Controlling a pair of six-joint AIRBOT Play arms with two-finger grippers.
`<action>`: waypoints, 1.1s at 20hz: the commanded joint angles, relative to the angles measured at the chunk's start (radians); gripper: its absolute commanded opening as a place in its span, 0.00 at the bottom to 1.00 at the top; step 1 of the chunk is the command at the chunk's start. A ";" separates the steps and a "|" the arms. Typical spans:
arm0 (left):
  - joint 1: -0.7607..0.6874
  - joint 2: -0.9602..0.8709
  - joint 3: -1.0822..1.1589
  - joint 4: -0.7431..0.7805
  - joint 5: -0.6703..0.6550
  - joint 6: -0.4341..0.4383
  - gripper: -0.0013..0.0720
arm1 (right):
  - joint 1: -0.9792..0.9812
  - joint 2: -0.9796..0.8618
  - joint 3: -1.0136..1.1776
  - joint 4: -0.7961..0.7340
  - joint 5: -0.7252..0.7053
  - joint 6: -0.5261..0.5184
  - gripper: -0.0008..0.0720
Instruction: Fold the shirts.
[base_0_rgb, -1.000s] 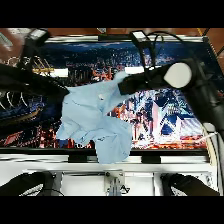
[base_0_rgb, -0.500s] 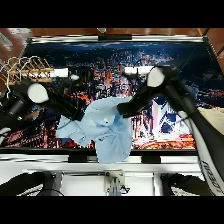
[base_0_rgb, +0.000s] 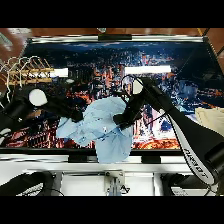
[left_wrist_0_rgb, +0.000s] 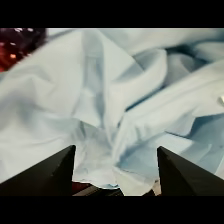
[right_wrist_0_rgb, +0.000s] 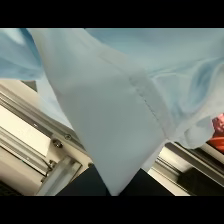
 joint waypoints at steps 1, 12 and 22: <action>0.084 -0.002 0.048 -0.063 -0.048 0.007 0.86 | -0.001 0.018 -0.001 -0.013 0.031 0.002 0.10; -0.012 -0.102 -0.092 -0.149 -0.229 -0.070 0.83 | -0.001 0.102 -0.001 -0.087 -0.047 0.051 0.10; -0.188 -0.061 -0.178 0.024 -0.119 -0.200 0.62 | -0.001 0.102 -0.001 -0.080 -0.080 0.067 0.10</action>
